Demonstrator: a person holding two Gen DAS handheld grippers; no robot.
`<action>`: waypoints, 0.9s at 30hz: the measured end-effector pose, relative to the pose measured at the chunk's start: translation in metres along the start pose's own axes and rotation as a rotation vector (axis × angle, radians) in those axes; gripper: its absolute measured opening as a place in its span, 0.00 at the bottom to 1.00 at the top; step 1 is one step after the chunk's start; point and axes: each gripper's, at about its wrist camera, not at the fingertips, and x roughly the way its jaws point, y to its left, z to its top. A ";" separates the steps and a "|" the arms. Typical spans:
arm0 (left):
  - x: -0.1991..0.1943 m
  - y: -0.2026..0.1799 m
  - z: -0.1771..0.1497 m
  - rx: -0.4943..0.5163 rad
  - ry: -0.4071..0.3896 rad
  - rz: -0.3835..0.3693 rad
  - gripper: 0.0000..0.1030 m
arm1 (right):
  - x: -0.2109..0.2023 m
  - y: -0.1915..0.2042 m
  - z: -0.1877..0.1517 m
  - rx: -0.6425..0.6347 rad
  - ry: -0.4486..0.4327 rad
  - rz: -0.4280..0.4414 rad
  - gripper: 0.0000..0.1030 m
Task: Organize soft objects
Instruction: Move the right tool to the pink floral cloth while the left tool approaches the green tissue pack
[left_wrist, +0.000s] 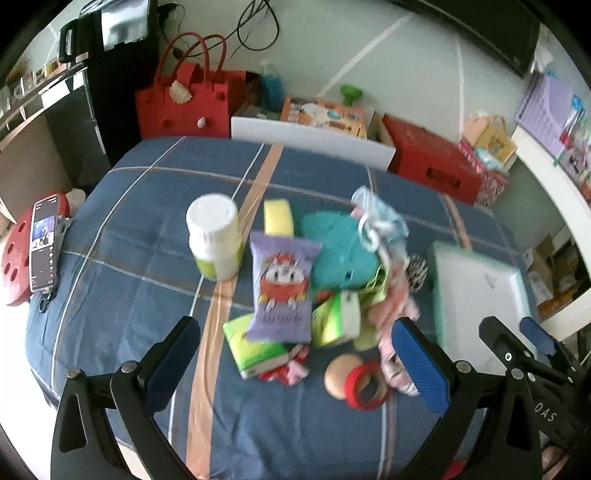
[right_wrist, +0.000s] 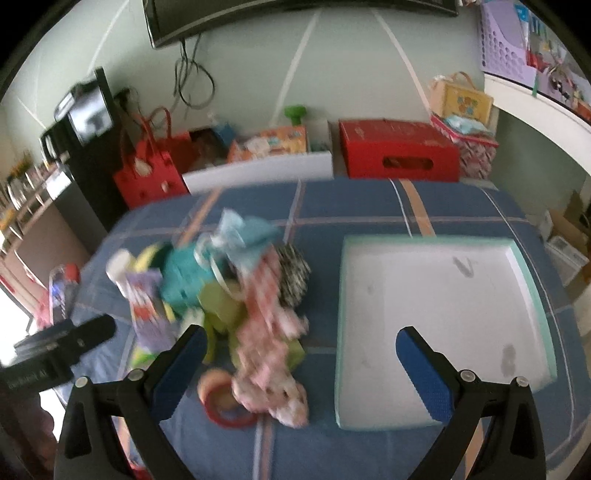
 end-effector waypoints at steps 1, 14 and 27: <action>0.001 -0.001 0.001 -0.004 -0.001 -0.004 1.00 | 0.000 0.001 0.005 0.006 -0.010 0.005 1.00; 0.033 0.023 0.006 -0.123 -0.015 0.008 1.00 | 0.036 0.005 0.025 0.016 0.012 0.065 1.00; 0.062 0.050 -0.019 -0.178 0.108 -0.002 1.00 | 0.070 0.007 -0.017 0.005 0.168 0.060 1.00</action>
